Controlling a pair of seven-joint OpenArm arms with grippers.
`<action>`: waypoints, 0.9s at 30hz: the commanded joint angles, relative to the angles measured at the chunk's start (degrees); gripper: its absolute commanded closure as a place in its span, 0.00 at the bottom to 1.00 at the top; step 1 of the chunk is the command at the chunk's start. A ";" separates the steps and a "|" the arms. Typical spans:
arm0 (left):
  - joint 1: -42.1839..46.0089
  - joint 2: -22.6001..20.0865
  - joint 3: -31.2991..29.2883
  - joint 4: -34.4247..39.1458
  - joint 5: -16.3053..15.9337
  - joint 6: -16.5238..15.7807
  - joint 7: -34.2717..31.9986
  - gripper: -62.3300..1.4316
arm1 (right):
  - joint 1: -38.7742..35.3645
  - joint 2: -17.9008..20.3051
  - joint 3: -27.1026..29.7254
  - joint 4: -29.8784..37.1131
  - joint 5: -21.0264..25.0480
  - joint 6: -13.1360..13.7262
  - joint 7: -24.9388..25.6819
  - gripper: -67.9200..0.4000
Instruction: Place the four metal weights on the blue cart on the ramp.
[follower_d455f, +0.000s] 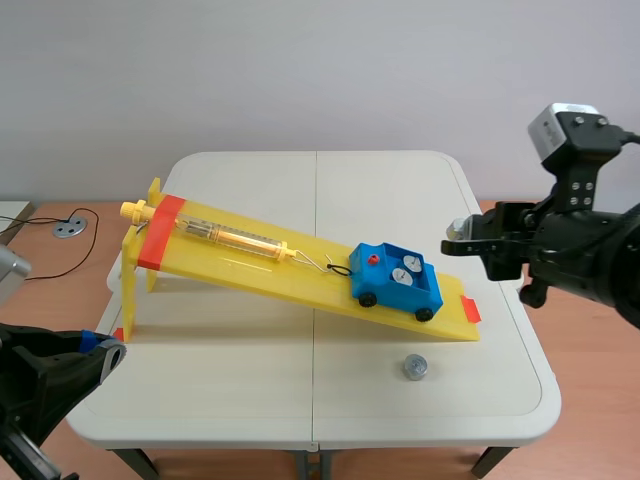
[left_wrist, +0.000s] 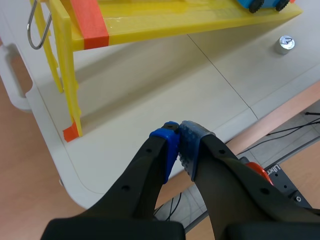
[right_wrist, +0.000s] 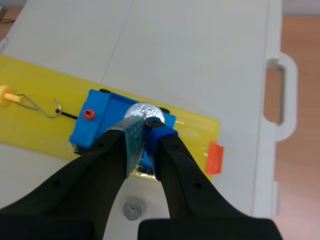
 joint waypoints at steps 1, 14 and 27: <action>-1.29 1.25 -0.76 4.04 -4.22 -1.03 -5.92 0.92 | 5.95 -0.37 -1.44 3.52 2.75 2.08 9.94 0.98; -1.27 1.25 -0.76 4.04 -4.22 -1.03 -5.90 0.92 | 12.96 -5.86 -1.57 -6.95 1.64 2.80 11.17 0.98; -1.27 1.25 -0.76 4.04 -4.22 -1.03 -5.90 0.92 | 16.96 -6.47 -1.60 -14.60 1.60 2.89 11.56 0.98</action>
